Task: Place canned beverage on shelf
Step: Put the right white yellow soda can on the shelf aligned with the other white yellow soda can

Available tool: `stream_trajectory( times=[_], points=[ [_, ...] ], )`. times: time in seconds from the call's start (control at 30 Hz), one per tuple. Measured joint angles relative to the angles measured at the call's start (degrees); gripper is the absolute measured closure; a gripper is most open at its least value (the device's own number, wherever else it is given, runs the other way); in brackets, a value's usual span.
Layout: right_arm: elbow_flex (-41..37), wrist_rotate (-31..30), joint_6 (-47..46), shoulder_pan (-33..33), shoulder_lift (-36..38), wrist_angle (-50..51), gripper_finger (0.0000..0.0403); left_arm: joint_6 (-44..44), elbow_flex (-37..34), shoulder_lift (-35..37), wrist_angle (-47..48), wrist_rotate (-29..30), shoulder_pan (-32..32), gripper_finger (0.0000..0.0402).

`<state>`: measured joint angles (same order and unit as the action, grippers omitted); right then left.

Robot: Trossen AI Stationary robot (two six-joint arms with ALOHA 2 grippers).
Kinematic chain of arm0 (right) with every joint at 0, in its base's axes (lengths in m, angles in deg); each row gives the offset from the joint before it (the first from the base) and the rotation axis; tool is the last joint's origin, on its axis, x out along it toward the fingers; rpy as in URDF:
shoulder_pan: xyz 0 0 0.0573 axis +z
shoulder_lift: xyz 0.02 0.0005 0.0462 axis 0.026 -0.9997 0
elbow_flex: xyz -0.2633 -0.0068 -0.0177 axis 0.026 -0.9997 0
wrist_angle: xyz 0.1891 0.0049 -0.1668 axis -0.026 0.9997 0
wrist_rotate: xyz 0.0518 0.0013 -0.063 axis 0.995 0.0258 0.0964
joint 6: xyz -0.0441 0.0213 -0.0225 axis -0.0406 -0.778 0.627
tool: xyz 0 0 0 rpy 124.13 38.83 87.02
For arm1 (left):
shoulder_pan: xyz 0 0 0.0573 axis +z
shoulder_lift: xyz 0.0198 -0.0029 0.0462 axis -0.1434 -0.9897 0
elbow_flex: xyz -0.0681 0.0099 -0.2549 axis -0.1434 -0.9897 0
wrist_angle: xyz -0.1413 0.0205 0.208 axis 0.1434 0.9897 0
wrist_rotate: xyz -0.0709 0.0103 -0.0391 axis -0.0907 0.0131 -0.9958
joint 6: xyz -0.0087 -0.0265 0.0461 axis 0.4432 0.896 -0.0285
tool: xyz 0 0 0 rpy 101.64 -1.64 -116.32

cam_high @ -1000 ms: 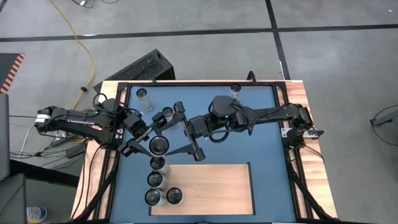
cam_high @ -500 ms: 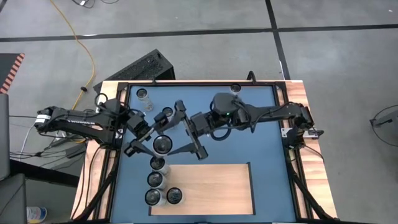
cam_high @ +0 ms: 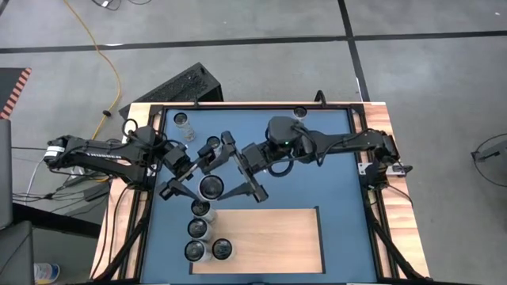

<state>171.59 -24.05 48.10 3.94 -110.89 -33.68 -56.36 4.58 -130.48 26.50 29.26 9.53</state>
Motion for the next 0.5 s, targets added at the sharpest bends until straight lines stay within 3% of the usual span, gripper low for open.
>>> stream_trajectory(
  times=[0.5],
  points=[
    [-0.04, 3.61, -1.57, -1.33, -0.05, 0.95, 0.0089, -0.03, 0.0, 0.04, 0.94, -0.12, 0.02, 0.0152]
  ],
)
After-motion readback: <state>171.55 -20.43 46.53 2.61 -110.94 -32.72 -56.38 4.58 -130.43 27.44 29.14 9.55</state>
